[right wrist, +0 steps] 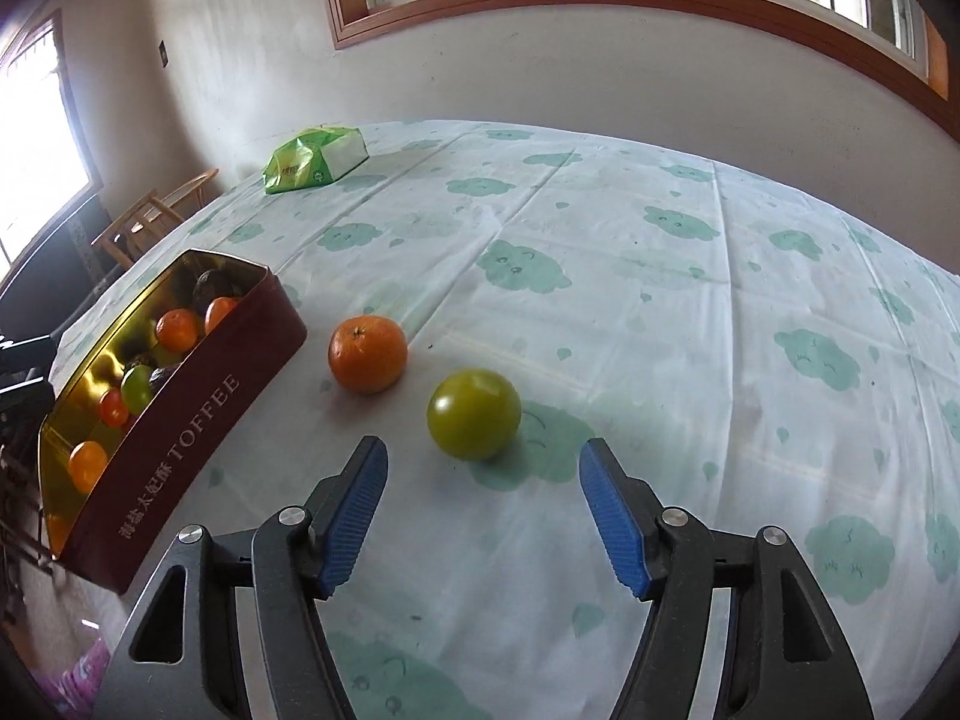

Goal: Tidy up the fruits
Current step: 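Reach the right tool to the green tomato and close on it, then grasp the loose mandarin with the left tool while the right tool holds the green tomato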

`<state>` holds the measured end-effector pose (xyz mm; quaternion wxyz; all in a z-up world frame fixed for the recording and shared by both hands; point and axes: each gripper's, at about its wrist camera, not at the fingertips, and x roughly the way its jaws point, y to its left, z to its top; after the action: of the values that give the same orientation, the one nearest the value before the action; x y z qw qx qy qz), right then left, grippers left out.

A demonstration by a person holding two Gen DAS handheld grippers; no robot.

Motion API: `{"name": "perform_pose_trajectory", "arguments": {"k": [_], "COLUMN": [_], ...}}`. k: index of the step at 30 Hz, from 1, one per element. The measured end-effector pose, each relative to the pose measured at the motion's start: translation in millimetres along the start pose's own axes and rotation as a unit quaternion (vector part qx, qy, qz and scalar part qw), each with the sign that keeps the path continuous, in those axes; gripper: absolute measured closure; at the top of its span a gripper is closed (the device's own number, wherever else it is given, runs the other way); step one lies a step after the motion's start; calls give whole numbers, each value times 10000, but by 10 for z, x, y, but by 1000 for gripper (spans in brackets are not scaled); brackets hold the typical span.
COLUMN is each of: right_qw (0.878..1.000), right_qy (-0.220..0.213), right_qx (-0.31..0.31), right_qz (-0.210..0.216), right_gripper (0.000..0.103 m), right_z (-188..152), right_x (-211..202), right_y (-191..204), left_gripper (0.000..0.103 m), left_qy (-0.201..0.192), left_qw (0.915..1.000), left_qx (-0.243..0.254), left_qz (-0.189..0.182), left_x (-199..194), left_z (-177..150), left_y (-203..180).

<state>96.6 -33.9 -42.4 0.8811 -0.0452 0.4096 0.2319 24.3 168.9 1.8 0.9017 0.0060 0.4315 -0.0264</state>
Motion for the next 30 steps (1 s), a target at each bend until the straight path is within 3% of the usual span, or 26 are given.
{"name": "perform_pose_trajectory", "arguments": {"k": [3,4,5,9,12,15,19,24,28,29,30], "right_qw": [9997,9994,9988,9994,9996,9953,9880,9860,9868,9866,9864], "right_qy": [115,248,414,236,81,-56,-24,-113,-171,-176,-185], "right_qx": [-101,-187,-253,-223,144,692,1135,1416,1408,1436,1459], "right_qz": [175,146,103,106,-224,-672,-1047,-873,-781,-752,-729], "right_gripper": [38,58,66,66,66,66,66,65,65,65,65], "right_z": [124,149,154,41,-210,-486,-772,-848,-856,-869,-886], "right_x": [183,259,325,95,-244,-563,-770,-835,-856,-860,-870], "right_y": [23,46,53,-129,-538,-1027,-1470,-1628,-1637,-1648,-1655], "left_gripper": [30,30,30,30,30,30,30,30,30,32,40], "left_qy": [27,46,70,155,239,366,665,941,1272,1376,1469], "left_qw": [9998,9997,9995,9972,9942,9915,9890,9860,9848,9841,9832], "left_qx": [161,198,222,402,751,1094,1197,1358,1166,1100,1044], "left_qz": [-71,-138,-235,-603,-735,-602,-550,-236,-208,-246,-293], "left_x": [50,77,109,277,470,741,1102,1418,1637,1689,1726], "left_z": [155,219,285,545,687,799,900,945,945,935,928], "left_y": [-178,-242,-308,-616,-921,-1188,-1379,-1472,-1414,-1403,-1398]}}
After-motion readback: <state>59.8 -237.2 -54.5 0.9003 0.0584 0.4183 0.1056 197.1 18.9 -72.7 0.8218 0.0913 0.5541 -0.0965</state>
